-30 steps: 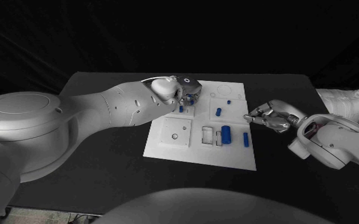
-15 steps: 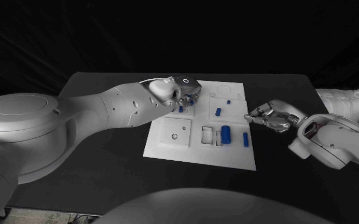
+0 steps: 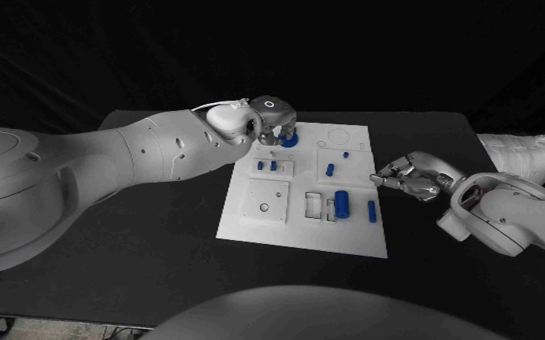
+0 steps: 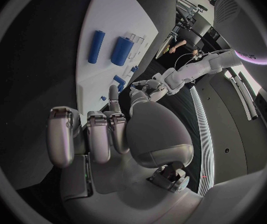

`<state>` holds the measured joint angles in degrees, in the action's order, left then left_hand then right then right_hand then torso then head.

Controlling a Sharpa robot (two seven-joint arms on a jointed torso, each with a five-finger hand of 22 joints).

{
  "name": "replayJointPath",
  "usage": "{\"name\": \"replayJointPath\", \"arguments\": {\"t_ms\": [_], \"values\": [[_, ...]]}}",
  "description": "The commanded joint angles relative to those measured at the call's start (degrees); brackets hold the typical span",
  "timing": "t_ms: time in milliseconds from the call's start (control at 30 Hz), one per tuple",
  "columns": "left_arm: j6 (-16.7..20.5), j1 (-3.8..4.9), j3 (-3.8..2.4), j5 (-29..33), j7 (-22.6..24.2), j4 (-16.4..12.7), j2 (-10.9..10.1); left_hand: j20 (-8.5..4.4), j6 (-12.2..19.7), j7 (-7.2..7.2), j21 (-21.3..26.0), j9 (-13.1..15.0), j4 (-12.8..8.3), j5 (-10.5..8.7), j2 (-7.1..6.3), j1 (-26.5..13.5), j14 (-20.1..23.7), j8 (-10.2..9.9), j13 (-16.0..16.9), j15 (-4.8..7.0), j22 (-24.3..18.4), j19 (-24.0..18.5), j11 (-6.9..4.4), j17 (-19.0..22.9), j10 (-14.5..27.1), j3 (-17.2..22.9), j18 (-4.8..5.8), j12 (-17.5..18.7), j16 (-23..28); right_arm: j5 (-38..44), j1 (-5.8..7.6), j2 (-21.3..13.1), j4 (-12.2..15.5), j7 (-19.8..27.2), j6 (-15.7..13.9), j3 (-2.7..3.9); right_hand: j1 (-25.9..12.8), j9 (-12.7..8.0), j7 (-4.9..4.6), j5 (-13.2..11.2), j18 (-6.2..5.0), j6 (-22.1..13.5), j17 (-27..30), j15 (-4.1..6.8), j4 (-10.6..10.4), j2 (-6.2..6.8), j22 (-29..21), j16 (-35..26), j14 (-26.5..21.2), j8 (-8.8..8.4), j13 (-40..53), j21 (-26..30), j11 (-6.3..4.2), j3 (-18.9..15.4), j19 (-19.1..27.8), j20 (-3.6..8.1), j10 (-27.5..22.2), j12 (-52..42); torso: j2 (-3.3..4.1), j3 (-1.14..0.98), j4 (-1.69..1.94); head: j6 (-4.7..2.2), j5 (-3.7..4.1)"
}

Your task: Assemble the parts on the task board

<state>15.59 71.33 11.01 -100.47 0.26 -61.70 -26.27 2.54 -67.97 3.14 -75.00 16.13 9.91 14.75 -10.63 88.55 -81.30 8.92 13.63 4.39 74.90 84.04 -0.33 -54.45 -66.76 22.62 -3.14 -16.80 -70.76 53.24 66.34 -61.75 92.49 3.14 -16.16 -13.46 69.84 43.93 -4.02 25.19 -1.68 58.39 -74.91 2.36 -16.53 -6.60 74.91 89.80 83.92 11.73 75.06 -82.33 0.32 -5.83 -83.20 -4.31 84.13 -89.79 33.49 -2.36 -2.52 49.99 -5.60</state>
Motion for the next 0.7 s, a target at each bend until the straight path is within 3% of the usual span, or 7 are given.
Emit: {"name": "replayJointPath", "arguments": {"t_ms": [33,267,700], "values": [[-1.8,0.28,0.04,1.6,-0.4,-1.1,-1.0,-0.20,0.5,-0.08,0.3,-0.1,0.0,-0.36,0.07,-0.8,0.4,-0.3,-0.1,-0.21,10.6,-0.4,0.09,0.2,-0.3,0.2,-0.23,0.5,0.4,0.4,-0.08,0.0,0.0,0.2,0.7,-0.01,0.4,-0.1,-0.13,0.2,-0.70,0.1,-15.1,-0.36,0.1,0.05,11.9,0.2,6.1,-0.31,14.9,0.2,0.35,-0.3,0.3,-0.20,5.9,-0.2,0.00,0.00,-0.01,0.01,0.10],[-3.6,0.53,0.30,4.3,0.2,-1.2,-2.5,-0.15,0.8,-0.08,0.6,-0.4,0.1,-1.55,0.09,-1.0,0.6,-0.9,-0.5,-0.20,10.5,-0.5,0.11,0.8,-0.6,0.4,-0.28,1.3,0.7,0.4,-0.10,-0.1,0.0,0.1,0.8,-0.01,0.4,-0.1,-0.13,0.2,-0.70,0.1,-15.1,-0.36,0.1,0.05,11.9,0.2,6.1,-0.31,14.9,0.2,0.35,-0.3,0.3,-0.20,5.9,-0.2,0.18,0.06,0.03,0.01,0.05],[-4.7,0.08,0.72,6.4,1.1,0.3,-2.5,-0.15,1.0,0.04,0.8,-0.5,0.0,-1.69,0.08,-0.8,0.7,-1.1,-0.6,-0.22,10.5,-0.6,0.20,1.2,-0.7,0.6,-0.31,1.6,0.8,0.4,-0.25,0.4,-0.4,0.0,1.1,-0.01,0.6,-0.1,-0.11,0.2,-0.72,0.1,-15.1,-0.35,0.2,0.05,11.9,0.2,6.1,-0.35,14.9,0.3,0.33,-0.3,0.4,-0.20,5.9,-0.2,0.08,0.02,-0.08,0.01,-0.15]]}}
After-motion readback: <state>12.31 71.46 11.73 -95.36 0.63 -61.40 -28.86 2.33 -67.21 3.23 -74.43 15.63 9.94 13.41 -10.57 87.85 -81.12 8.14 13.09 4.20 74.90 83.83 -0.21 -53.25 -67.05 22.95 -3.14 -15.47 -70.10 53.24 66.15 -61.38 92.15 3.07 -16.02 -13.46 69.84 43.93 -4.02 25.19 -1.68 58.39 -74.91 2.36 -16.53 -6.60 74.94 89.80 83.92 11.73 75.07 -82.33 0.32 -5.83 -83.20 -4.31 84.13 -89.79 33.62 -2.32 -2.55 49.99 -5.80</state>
